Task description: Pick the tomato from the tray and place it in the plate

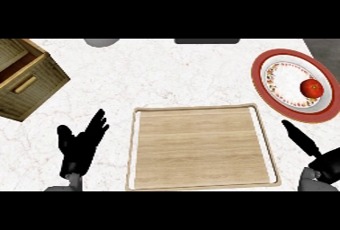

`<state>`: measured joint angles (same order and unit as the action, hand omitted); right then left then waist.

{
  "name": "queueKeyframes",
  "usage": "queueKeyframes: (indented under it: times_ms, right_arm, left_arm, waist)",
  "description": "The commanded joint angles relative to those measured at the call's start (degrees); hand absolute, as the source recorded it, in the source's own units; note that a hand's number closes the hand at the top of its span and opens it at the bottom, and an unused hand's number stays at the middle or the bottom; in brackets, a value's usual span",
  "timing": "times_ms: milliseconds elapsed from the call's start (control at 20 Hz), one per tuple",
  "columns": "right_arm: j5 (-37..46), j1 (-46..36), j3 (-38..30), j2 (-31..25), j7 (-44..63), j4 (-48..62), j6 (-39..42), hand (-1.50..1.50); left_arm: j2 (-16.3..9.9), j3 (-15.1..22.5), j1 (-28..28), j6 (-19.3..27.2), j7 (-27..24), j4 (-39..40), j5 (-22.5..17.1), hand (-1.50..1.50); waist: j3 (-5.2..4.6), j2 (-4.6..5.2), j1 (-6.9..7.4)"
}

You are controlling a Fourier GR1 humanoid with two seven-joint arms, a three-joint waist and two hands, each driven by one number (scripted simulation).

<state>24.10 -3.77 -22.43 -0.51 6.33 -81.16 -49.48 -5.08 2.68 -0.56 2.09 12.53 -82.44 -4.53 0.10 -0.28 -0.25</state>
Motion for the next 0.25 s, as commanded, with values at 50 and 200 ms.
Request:
queueKeyframes:
  times_ms: [50,200]
  right_arm:
    - [5.9,5.4,10.8,0.5,9.9,-5.2,-6.0,-1.50]
    - [5.8,5.2,10.9,0.5,8.8,-5.0,-7.4,-1.50]
  left_arm:
    - [0.1,-1.3,1.2,-2.0,-1.8,3.0,-1.1,0.00]
    - [1.5,0.2,0.2,-0.3,-1.3,3.2,1.2,0.00]
  waist:
    - [-0.15,0.24,0.12]
    - [-0.12,0.27,0.23]
